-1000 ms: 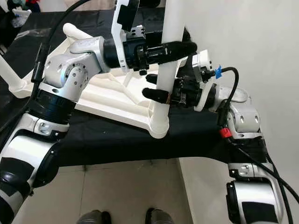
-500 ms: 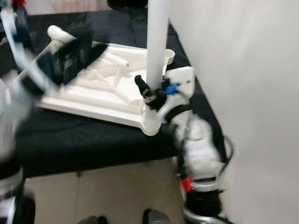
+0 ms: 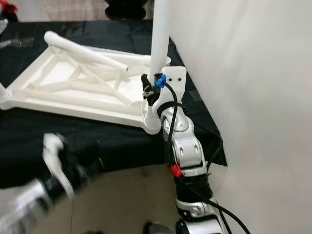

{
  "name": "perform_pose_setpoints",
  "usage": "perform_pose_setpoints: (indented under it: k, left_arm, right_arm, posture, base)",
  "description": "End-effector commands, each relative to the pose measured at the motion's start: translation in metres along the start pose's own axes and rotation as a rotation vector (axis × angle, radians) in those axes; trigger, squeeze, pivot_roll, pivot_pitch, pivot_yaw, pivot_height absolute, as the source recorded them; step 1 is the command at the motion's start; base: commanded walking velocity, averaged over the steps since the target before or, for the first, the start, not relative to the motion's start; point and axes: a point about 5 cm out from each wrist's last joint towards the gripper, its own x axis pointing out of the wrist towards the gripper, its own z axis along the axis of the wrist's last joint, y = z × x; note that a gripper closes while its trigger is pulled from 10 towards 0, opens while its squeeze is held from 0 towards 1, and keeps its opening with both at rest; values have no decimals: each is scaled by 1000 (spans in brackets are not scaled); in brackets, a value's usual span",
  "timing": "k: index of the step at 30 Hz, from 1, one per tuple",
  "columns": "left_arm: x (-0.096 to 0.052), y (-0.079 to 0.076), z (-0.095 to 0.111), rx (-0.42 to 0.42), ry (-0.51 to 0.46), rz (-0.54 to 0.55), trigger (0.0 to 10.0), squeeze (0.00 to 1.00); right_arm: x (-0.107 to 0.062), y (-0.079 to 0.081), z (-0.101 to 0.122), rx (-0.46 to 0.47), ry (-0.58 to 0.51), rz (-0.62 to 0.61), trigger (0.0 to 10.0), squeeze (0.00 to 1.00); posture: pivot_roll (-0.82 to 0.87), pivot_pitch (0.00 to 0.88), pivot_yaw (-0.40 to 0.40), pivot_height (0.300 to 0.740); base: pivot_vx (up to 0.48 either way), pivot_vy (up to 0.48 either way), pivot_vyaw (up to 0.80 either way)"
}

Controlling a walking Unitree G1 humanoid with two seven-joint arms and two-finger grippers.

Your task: Building children table

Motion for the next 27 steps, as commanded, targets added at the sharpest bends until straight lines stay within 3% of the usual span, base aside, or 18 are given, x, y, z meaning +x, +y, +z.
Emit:
perform_pose_setpoints:
  k: [1,8,10,14,16,22,24,27]
  left_arm:
    - [1,-6,10,35,-82,8,10000,0]
    - [-4,-13,13,29,-139,-3,10000,0]
    - [-12,-22,12,27,-142,-20,10000,0]
    - [-19,-31,10,29,-145,-26,10000,0]
    - [-22,-34,10,21,-149,-33,10000,0]
    - [-28,-40,12,11,-157,-40,10000,0]
    - [-31,-43,14,7,-168,-46,10000,0]
    - [-32,-46,15,7,-176,-48,10000,0]
  right_arm:
    - [-4,2,-39,-6,159,177,10000,1000]
    - [-4,-23,-25,1,63,370,10000,1000]
    - [-1,-41,-14,-32,14,446,10000,1000]
    - [-2,-51,-3,6,-35,558,10000,1000]
    - [-2,-56,2,37,-61,660,10000,0]
    - [-3,-67,14,76,-98,776,10000,0]
    - [-3,-81,24,92,-128,855,10000,0]
    - [-4,-91,31,77,-147,920,10000,0]
  posture:
    - [-56,140,-72,740]
    - [-47,175,-67,740]
    - [-30,196,-54,740]
    - [-16,207,-49,740]
    - [5,216,-48,740]
    - [20,224,-47,740]
    - [44,242,-54,740]
    - [45,241,-54,740]
  base:
    - [0,0,0]
    - [0,0,0]
    - [0,0,0]
    - [0,0,0]
    - [0,0,0]
    - [0,0,0]
    - [0,0,0]
    - [0,0,0]
